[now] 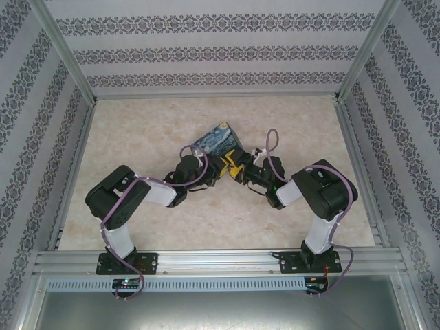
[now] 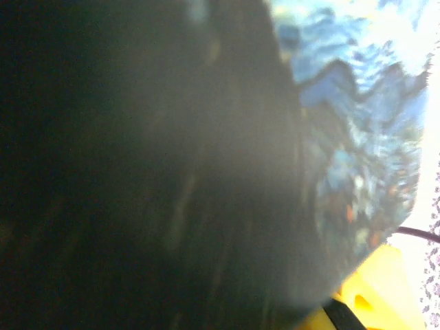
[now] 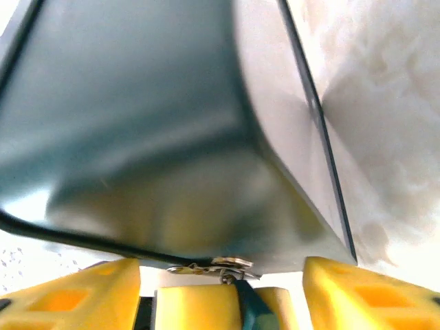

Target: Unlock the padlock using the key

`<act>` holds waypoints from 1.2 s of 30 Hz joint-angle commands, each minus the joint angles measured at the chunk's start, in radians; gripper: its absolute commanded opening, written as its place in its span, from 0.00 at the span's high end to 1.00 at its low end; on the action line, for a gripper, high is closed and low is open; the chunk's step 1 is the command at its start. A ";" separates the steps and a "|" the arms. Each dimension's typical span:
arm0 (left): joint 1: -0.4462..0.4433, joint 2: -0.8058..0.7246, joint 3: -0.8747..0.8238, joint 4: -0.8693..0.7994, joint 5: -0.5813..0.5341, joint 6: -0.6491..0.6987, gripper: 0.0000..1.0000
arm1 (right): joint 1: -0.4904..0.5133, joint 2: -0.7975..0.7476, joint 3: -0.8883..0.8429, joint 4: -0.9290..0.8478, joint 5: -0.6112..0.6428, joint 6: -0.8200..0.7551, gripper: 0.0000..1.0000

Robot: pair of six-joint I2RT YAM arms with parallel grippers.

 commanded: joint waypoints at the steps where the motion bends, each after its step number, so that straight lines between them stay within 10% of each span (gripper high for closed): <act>1: -0.022 0.003 -0.012 0.061 0.107 0.065 1.00 | -0.027 0.004 -0.034 0.073 -0.010 -0.023 0.26; 14: 0.017 0.002 -0.005 -0.014 0.143 0.124 1.00 | -0.136 -0.091 -0.187 -0.012 -0.092 -0.117 0.04; 20: 0.018 0.008 -0.009 -0.012 0.150 0.125 1.00 | -0.176 -0.328 -0.137 -0.391 -0.064 -0.287 0.04; 36: 0.020 -0.018 0.012 -0.096 0.188 0.160 1.00 | 0.011 -0.628 0.126 -1.298 0.464 -1.013 0.06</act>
